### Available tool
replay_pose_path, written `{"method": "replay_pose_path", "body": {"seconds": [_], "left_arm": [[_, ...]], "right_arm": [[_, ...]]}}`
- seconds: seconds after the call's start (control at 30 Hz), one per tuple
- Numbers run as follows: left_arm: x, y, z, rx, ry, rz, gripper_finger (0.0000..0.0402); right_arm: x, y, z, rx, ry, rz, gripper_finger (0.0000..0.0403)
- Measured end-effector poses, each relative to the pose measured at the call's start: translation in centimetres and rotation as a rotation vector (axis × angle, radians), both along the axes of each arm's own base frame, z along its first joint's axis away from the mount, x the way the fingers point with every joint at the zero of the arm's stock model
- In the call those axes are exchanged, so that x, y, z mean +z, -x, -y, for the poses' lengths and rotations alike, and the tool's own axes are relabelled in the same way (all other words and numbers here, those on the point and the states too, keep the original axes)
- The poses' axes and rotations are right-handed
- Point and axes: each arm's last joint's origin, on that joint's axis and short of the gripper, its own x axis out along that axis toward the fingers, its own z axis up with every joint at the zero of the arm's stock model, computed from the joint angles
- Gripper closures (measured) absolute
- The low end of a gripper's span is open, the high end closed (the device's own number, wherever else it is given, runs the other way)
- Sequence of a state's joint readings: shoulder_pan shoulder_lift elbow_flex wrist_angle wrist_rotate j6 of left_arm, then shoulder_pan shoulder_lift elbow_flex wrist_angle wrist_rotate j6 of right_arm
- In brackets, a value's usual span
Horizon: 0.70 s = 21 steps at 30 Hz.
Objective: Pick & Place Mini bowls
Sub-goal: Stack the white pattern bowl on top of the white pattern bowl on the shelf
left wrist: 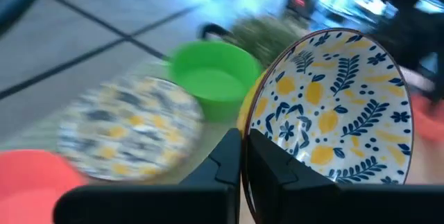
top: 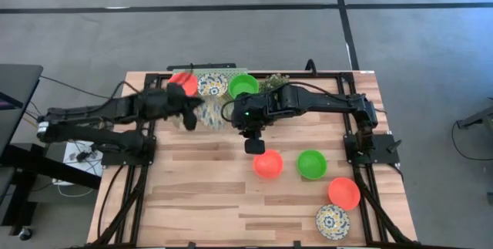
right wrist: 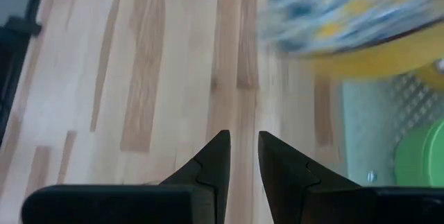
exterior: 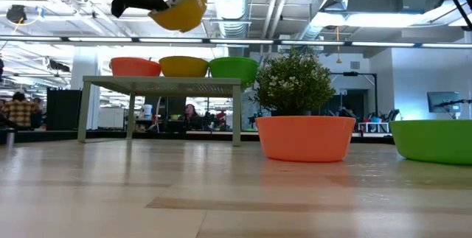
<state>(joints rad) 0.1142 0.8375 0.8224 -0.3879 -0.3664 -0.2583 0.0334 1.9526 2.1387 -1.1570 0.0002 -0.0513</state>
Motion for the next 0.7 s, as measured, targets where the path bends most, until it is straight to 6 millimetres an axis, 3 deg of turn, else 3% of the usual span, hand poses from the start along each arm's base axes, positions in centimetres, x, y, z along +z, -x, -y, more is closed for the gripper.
{"method": "replay_pose_path", "body": {"seconds": [0.3, 0.53, 0.7], "left_arm": [[0.7, 1.4, -5.3, 0.288, 0.027, 0.028, 0.0389], [0.1, 1.1, -8.0, 0.226, 0.201, 0.052, 0.0389], [1.9, 0.6, -9.8, 0.181, 0.238, 0.097, 0.0389]], "right_arm": [[-0.3, 0.4, 0.0, -0.065, -0.039, -0.053, 0.0333], [-0.3, 0.4, 0.1, -0.068, -0.041, -0.053, 0.0333], [-0.3, 0.5, 0.1, -0.069, -0.04, -0.059, 0.0333]]}}
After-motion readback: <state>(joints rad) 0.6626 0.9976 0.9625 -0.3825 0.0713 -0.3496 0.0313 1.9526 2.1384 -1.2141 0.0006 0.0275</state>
